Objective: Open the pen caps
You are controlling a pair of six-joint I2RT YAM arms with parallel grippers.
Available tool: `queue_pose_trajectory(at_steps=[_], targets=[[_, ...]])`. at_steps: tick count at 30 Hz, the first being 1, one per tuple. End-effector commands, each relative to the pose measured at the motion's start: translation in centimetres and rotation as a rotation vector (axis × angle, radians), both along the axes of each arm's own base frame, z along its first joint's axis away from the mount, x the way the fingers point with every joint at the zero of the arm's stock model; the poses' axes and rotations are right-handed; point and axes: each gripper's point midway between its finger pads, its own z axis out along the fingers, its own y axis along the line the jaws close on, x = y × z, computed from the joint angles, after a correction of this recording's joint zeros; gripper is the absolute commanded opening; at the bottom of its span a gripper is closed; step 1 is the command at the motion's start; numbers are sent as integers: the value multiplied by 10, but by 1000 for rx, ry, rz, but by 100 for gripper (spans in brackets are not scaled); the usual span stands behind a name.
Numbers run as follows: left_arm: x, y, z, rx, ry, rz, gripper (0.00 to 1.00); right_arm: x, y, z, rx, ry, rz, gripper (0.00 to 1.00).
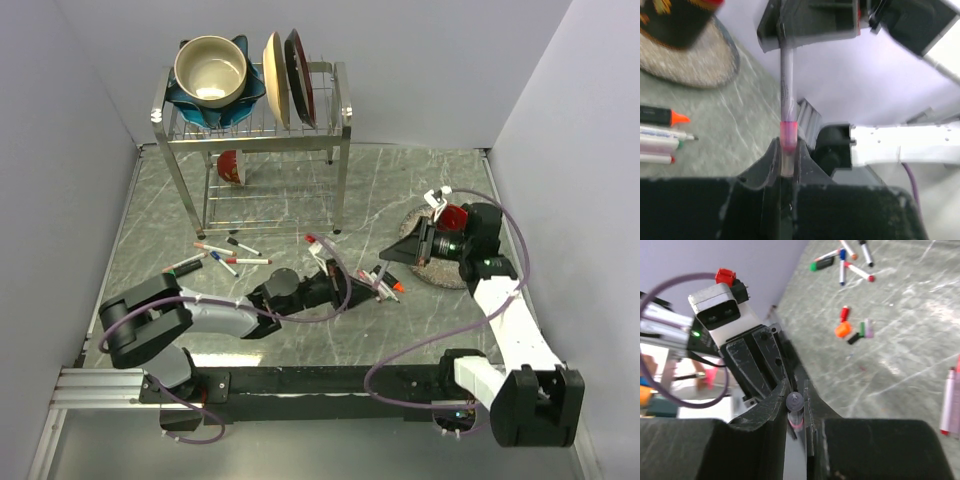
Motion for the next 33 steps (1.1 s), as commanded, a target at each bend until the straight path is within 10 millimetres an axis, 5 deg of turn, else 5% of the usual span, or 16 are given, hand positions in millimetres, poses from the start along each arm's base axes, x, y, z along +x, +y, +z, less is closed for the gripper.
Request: queue_pose_trajectory(at_steps=[1, 8, 9, 11, 13, 15, 16, 17, 22, 33], targets=[[-72, 38, -76, 221, 146, -192, 1, 71, -40, 80, -47, -352, -268, 0], [-63, 64, -58, 193, 104, -81, 1, 81, -51, 53, -103, -307, -341, 0], [-56, 74, -71, 250, 114, -22, 1, 82, -55, 49, -161, -363, -340, 0], [-45, 90, -57, 238, 93, 73, 1, 73, -52, 30, -236, -368, -268, 0], [-25, 120, -76, 339, 119, 246, 1, 69, -59, -6, -414, -384, -209, 0], [-15, 141, -57, 288, 119, 348, 1, 67, -54, -25, -540, -402, -142, 0], [-4, 163, -73, 361, 145, 455, 1, 62, -54, -43, -580, -341, -111, 0], [-2, 172, -60, 317, 152, 489, 1, 62, -52, -55, -662, -344, -89, 0], [7, 222, -87, 409, 271, 669, 1, 67, -54, -90, -856, -281, -54, 0], [25, 256, -132, 567, 473, 882, 1, 74, -73, -138, -1114, -168, -12, 0]])
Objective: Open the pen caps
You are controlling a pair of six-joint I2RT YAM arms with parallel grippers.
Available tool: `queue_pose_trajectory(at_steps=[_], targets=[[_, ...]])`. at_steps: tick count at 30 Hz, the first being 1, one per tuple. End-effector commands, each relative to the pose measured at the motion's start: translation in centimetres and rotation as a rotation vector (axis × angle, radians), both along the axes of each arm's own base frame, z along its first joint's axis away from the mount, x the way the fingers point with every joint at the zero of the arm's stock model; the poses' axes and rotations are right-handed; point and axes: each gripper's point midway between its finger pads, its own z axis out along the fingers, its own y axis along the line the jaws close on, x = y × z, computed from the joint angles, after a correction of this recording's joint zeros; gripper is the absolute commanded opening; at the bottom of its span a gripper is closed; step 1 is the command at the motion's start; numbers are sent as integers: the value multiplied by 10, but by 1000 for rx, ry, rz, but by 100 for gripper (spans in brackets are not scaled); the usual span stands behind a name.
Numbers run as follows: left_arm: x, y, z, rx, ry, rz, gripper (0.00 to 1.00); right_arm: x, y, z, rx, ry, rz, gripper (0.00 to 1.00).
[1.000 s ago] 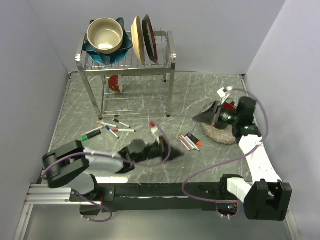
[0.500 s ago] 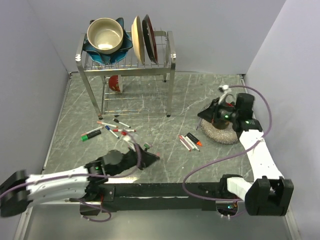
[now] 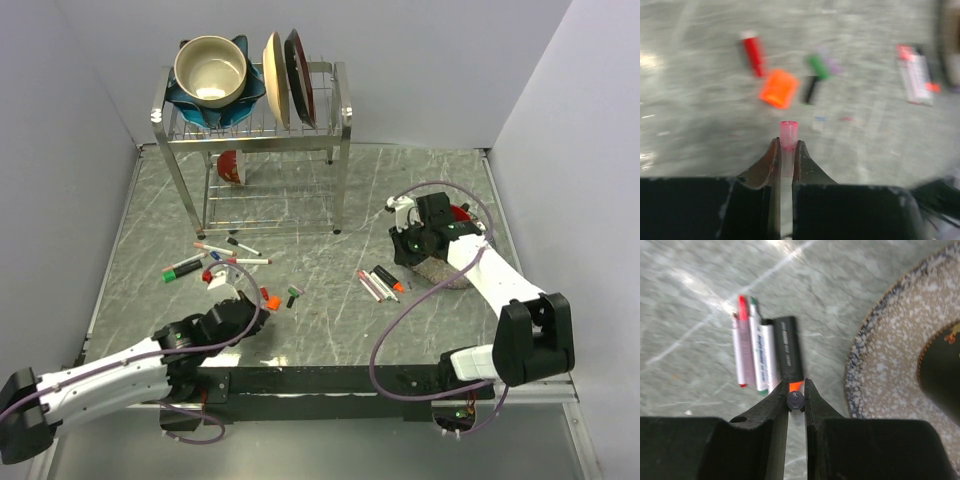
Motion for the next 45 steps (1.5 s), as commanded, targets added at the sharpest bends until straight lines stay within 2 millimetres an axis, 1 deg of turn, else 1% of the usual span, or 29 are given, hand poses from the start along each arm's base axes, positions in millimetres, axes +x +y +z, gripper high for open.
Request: queue_pose_trajectory(at_steps=[1, 3, 4, 5, 6, 8, 9, 13, 15, 17, 22, 23, 27, 28, 30, 31, 32, 34, 36, 37, 38, 40, 41, 42, 43, 44, 45], targets=[[13, 20, -14, 92, 81, 144, 1, 14, -13, 1, -110, -22, -15, 0], [20, 25, -15, 119, 84, 180, 1, 16, -15, -7, -146, -8, -18, 1], [20, 28, -20, 145, 100, 189, 1, 18, -14, -8, -154, -6, -12, 1], [23, 29, -20, 150, 105, 206, 2, 18, -13, -10, -160, 3, -7, 1], [23, 31, -23, 162, 109, 215, 2, 18, -13, -17, -170, 30, -3, 1], [25, 34, -27, 179, 120, 230, 2, 21, -9, -19, -175, 38, 11, 1], [26, 33, -29, 185, 122, 229, 3, 21, -8, -25, -183, 59, 18, 2], [30, 35, -30, 188, 121, 245, 11, 21, 3, -33, -188, 89, 50, 4], [32, 37, -32, 189, 124, 248, 12, 20, 8, -40, -190, 114, 71, 6], [33, 37, -32, 186, 125, 248, 16, 21, 11, -45, -198, 133, 74, 9], [37, 36, -36, 186, 131, 239, 20, 21, 13, -51, -203, 155, 76, 19], [37, 34, -36, 180, 132, 235, 20, 21, 14, -50, -199, 153, 76, 27], [38, 32, -39, 181, 140, 221, 27, 21, 15, -49, -189, 155, 76, 30], [39, 32, -39, 183, 139, 218, 30, 20, 16, -48, -186, 156, 77, 32], [38, 30, -39, 180, 141, 212, 31, 20, 16, -46, -180, 150, 75, 36], [39, 31, -38, 178, 140, 213, 39, 21, 18, -45, -175, 146, 78, 36], [39, 31, -38, 180, 141, 213, 42, 21, 17, -41, -172, 136, 76, 37], [38, 30, -37, 177, 140, 207, 43, 19, 19, -39, -159, 133, 83, 37], [39, 30, -35, 169, 136, 206, 45, 18, 20, -31, -140, 112, 88, 37], [38, 30, -35, 168, 136, 209, 48, 16, 21, -28, -130, 106, 95, 37], [38, 30, -34, 167, 137, 208, 48, 16, 23, -20, -106, 83, 100, 38], [38, 30, -31, 159, 133, 206, 49, 14, 25, -13, -82, 67, 112, 38], [39, 29, -30, 158, 129, 204, 51, 13, 27, -6, -61, 48, 119, 38], [39, 29, -29, 155, 127, 204, 53, 12, 27, -4, -51, 43, 120, 38], [40, 29, -28, 154, 126, 200, 59, 11, 28, 0, -44, 31, 125, 38], [40, 28, -27, 154, 126, 198, 61, 11, 29, 6, -33, 12, 127, 38], [40, 27, -27, 156, 128, 192, 62, 10, 29, 8, -22, 6, 131, 38]])
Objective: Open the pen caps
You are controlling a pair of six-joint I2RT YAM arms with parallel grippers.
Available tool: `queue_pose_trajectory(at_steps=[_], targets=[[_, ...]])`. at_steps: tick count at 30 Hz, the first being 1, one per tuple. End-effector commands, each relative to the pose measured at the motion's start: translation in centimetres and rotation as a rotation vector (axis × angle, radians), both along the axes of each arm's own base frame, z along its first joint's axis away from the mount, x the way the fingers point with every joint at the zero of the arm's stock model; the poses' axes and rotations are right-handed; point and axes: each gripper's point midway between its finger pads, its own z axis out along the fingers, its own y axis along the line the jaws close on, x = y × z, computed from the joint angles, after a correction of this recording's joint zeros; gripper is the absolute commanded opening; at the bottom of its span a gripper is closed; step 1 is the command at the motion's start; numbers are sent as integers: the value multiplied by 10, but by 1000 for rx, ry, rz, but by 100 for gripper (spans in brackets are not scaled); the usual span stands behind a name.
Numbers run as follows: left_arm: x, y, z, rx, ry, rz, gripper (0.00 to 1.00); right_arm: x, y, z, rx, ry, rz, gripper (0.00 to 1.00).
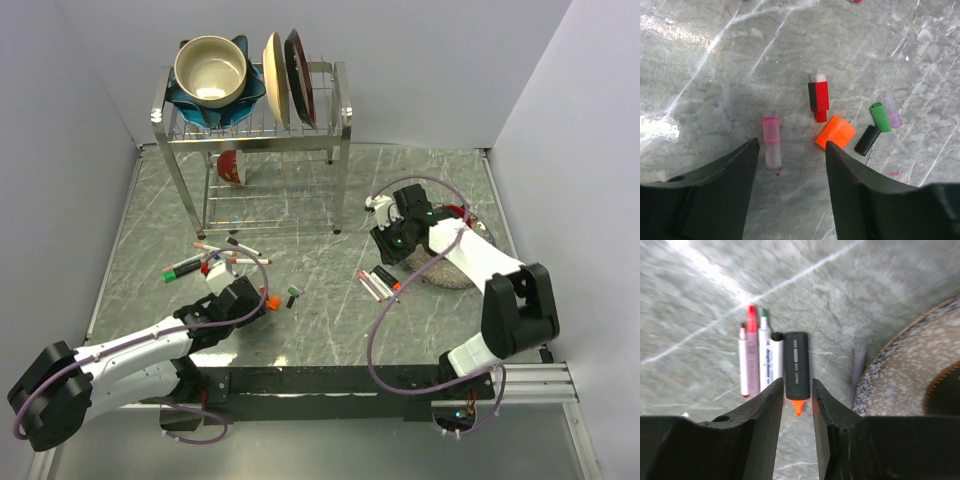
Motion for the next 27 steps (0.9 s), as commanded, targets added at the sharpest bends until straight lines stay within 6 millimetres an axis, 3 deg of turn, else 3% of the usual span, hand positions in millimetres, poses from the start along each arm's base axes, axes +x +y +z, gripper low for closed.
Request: queue_pose_trajectory(at_steps=[1, 9, 15, 18, 24, 27], targets=[[6, -9, 15, -20, -18, -27, 64, -1, 7, 26, 78, -74, 30, 38], [12, -17, 31, -20, -47, -71, 81, -6, 10, 47, 134, -133, 45, 38], [29, 6, 59, 31, -125, 8, 88, -9, 8, 54, 141, -159, 48, 38], [41, 20, 76, 68, -152, 67, 89, -12, 10, 62, 164, -179, 58, 39], [69, 51, 82, 73, -133, 175, 83, -17, 12, 72, 189, -202, 74, 39], [84, 52, 84, 17, -109, 198, 79, -19, 14, 78, 203, -220, 82, 39]])
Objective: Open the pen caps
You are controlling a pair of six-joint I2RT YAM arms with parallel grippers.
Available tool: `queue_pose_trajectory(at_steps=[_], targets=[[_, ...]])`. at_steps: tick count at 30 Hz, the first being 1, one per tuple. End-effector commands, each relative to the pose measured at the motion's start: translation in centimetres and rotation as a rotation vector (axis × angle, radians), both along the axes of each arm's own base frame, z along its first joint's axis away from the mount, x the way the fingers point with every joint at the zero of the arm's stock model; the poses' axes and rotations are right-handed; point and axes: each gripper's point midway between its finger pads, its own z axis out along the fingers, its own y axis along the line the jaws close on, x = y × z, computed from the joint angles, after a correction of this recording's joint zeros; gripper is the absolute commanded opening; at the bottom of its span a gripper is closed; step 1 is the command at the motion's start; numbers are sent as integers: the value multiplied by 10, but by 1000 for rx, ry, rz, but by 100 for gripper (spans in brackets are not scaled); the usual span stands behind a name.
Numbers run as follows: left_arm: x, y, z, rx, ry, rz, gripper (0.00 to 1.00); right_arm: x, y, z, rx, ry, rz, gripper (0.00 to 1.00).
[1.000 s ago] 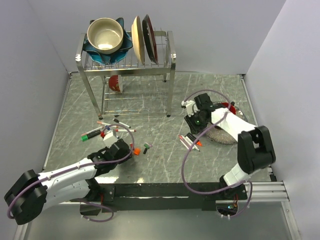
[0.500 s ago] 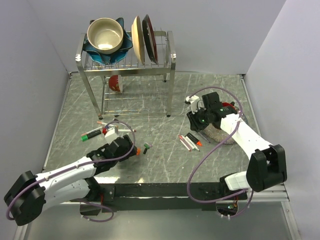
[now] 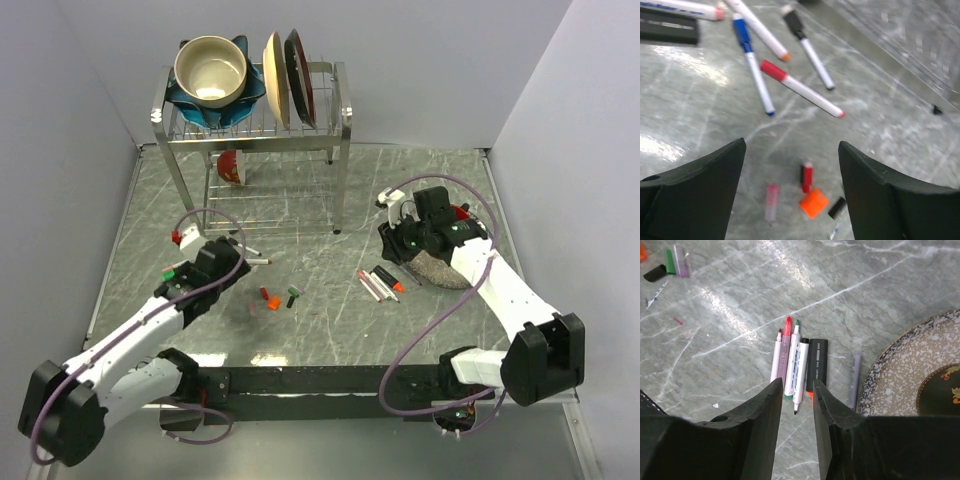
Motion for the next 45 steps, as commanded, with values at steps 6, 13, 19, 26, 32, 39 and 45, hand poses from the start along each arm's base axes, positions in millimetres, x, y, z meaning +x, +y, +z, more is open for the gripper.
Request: queue_pose_trajectory(at_steps=[6, 13, 19, 26, 32, 39, 45], targets=[[28, 9, -3, -6, 170, 134, 60, -6, 3, 20, 45, -75, 35, 38], [34, 13, -26, 71, 253, 157, 52, -7, 3, 23, 48, -89, 37, 39], [39, 16, -45, 112, 306, 150, 44, -8, 3, 21, 48, -82, 36, 38], [44, 22, -62, 160, 363, 177, 41, -7, 2, 19, 44, -81, 31, 38], [44, 25, -73, 193, 399, 188, 39, -6, 2, 17, 42, -77, 30, 38], [42, 31, -81, 234, 447, 214, 33, -6, 2, 16, 42, -73, 27, 38], [39, 30, -82, 224, 449, 206, 25, -6, 2, 17, 46, -73, 29, 38]])
